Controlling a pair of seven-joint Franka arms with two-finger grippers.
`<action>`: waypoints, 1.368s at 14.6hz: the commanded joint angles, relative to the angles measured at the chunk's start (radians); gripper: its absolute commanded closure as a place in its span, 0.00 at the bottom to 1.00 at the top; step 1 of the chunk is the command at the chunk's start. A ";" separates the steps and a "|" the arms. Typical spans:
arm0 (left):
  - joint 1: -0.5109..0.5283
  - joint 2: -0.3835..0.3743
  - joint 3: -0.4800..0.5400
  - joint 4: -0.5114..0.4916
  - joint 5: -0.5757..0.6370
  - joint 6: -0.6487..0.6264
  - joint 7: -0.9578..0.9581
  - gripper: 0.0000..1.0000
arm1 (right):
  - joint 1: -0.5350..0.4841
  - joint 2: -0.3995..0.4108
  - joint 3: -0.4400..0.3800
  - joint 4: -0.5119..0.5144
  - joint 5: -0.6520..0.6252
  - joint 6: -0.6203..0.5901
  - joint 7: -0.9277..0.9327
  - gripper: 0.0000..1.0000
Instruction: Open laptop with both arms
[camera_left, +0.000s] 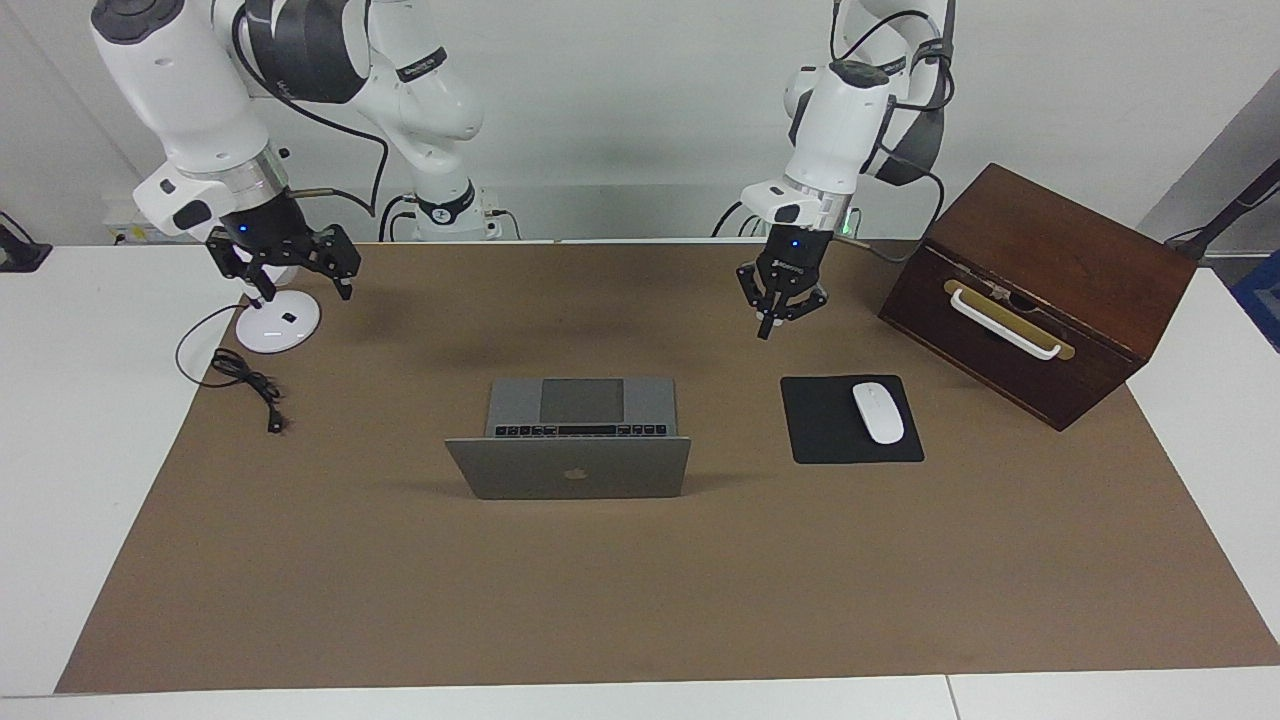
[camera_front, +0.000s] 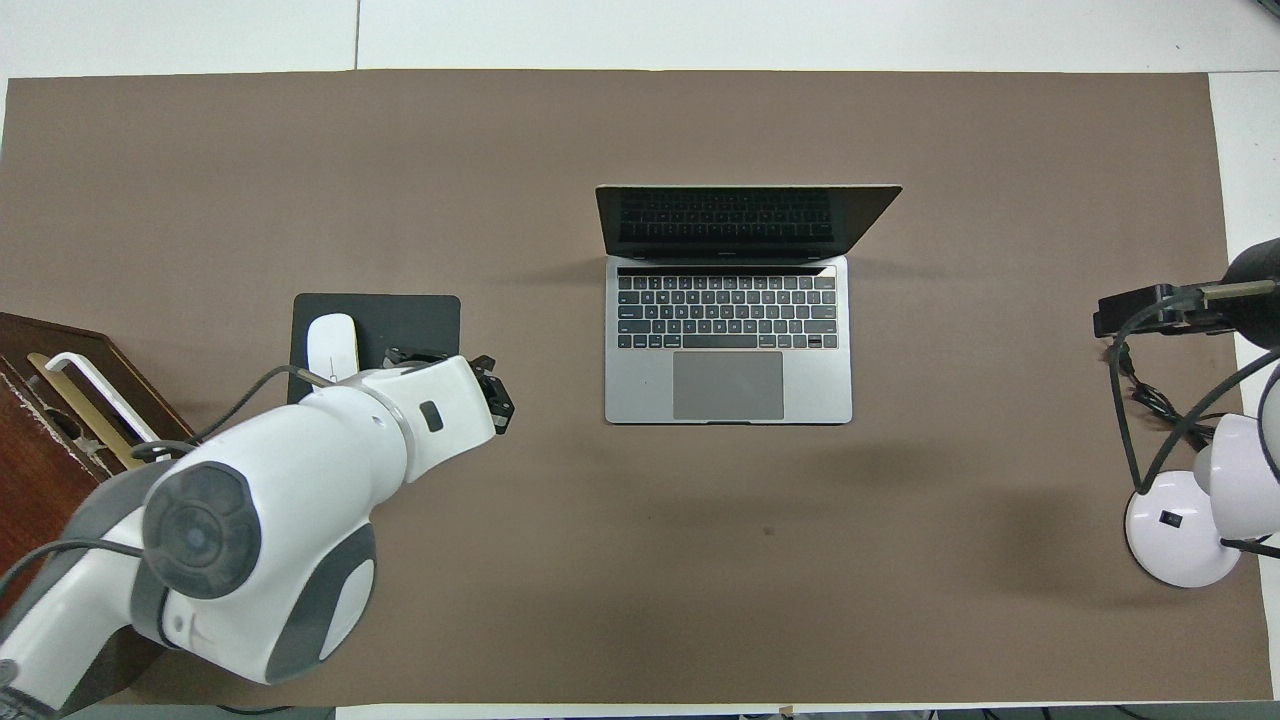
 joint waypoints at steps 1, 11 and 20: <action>0.051 -0.013 -0.004 0.044 0.002 -0.107 0.048 1.00 | -0.006 -0.024 0.014 -0.011 -0.009 0.028 -0.023 0.00; 0.301 -0.045 -0.006 0.151 0.003 -0.312 0.071 0.00 | 0.007 0.057 0.016 0.216 0.004 -0.073 0.007 0.00; 0.429 0.048 -0.007 0.418 0.012 -0.567 0.068 0.00 | 0.006 0.157 0.016 0.405 -0.001 -0.182 0.034 0.00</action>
